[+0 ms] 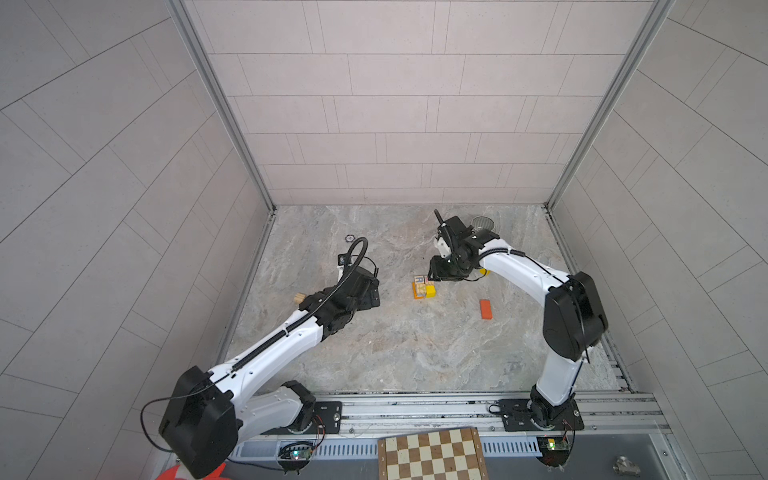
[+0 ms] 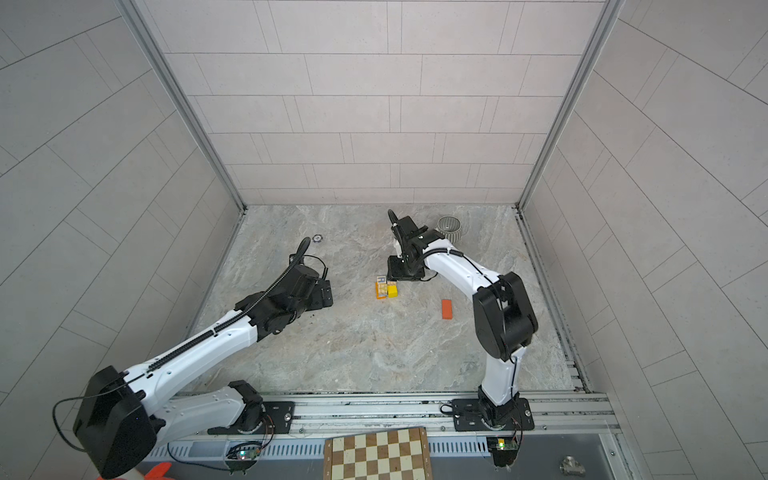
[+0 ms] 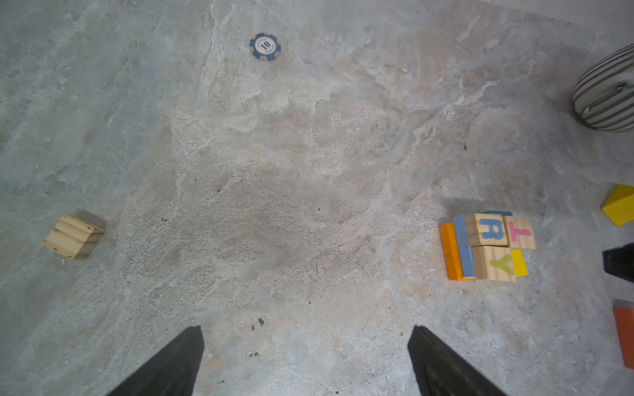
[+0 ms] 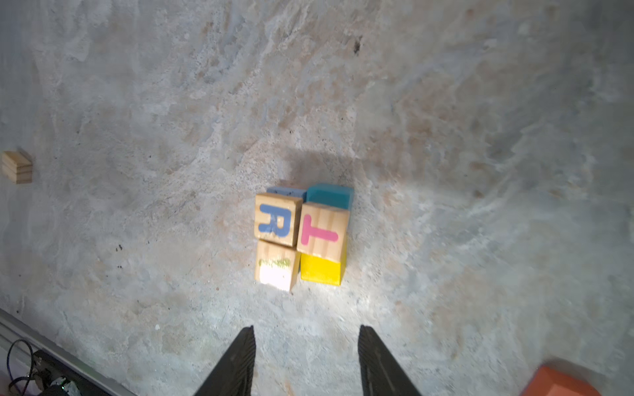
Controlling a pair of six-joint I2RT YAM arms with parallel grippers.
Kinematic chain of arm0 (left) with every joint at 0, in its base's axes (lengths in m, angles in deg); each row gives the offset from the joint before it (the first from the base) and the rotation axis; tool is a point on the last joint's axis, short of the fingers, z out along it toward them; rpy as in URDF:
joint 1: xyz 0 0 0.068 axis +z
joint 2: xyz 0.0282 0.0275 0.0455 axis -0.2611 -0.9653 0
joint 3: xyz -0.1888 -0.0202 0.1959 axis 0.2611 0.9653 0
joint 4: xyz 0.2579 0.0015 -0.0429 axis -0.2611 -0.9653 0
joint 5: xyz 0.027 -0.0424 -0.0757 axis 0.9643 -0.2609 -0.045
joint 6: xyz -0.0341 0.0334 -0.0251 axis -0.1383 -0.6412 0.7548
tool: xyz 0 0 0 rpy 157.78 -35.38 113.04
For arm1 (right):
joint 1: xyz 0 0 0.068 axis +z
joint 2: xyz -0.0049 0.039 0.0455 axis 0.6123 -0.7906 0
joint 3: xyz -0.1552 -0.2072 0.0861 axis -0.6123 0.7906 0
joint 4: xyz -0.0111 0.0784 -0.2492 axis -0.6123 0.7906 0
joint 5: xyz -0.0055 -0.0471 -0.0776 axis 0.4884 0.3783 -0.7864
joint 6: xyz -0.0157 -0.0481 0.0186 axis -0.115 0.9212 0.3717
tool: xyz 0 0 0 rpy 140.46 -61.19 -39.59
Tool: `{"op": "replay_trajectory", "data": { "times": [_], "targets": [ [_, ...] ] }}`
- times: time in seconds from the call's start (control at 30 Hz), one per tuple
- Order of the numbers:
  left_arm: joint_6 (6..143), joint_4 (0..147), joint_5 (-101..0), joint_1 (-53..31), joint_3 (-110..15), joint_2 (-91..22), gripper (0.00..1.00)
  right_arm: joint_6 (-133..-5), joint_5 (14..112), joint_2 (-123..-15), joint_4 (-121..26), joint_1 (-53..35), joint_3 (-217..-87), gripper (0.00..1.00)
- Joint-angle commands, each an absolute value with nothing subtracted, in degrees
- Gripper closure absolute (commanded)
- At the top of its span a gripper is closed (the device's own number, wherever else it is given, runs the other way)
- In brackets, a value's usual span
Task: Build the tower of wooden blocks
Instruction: 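Raise the right gripper away while the left gripper reaches the plain cube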
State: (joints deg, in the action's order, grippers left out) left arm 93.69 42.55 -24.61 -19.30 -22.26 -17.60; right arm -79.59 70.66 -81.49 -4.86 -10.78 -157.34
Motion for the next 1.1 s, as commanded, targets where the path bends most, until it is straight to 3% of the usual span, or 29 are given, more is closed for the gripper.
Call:
{"op": "replay_trajectory", "data": {
  "times": [0.0, 0.33, 0.57, 0.8, 1.07],
  "targets": [
    [91.7, 33.5, -24.1, -17.3, -26.2, -16.1, 0.0, -78.2, 70.2, -74.2, -10.5, -12.1, -151.0, 0.47],
    [85.8, 23.7, -35.8, -2.0, -34.1, -17.7, 0.0, -82.9, 71.1, -50.4, -31.5, -14.7, -124.9, 0.38],
    [86.0, 20.3, -38.1, 8.7, -39.1, -23.9, 0.0, -86.7, 66.8, -38.1, -41.8, -15.1, -112.5, 0.3],
    [86.5, 21.7, -38.5, 17.2, -39.8, -31.3, 0.05, -92.0, 66.7, -37.1, -49.0, -15.2, -102.9, 0.22],
    [90.2, 25.0, -38.6, 21.0, -38.7, -41.7, 0.07, -96.5, 70.2, -41.6, -55.0, -15.3, -100.9, 0.2]
  ]
}}
